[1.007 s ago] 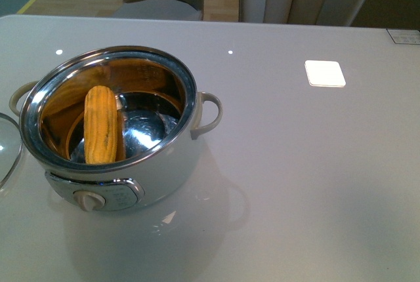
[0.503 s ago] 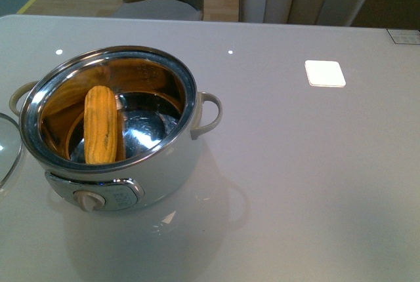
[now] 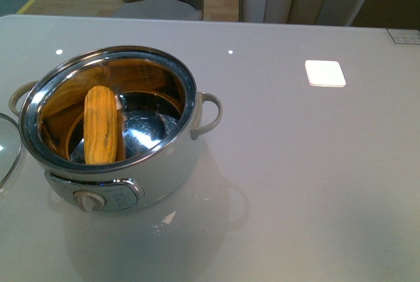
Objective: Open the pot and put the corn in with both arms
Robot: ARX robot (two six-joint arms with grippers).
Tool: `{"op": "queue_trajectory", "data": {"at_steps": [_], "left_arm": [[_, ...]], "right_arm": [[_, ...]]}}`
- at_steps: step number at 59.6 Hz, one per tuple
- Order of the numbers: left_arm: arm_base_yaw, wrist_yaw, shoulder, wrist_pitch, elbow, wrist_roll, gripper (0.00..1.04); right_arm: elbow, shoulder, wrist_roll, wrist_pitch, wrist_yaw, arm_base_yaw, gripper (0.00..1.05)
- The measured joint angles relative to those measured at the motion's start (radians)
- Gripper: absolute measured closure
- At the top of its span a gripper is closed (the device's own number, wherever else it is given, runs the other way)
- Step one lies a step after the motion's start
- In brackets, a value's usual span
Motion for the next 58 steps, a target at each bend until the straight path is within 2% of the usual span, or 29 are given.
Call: {"op": "queue_trajectory", "data": {"at_steps": [3,13,21,27,29,58], "left_arm": [[0.0,0.0,0.0,0.0,0.0,0.0,0.07],[0.0,0.0,0.0,0.0,0.0,0.0,0.07],[0.0,0.0,0.0,0.0,0.0,0.0,0.07],[0.0,0.0,0.0,0.0,0.0,0.0,0.07],[0.0,0.0,0.0,0.0,0.0,0.0,0.07],[0.0,0.0,0.0,0.0,0.0,0.0,0.07]], "right_arm": [[0.0,-0.001,-0.001,0.0,0.0,0.0,0.95],[0.0,-0.001,-0.001,0.0,0.0,0.0,0.59],[0.0,-0.001,-0.001,0.0,0.0,0.0,0.36],[0.0,-0.001,-0.001,0.0,0.0,0.0,0.1],[0.0,-0.001,-0.001,0.0,0.0,0.0,0.07],[0.0,-0.001,-0.001,0.0,0.0,0.0,0.09]]}}
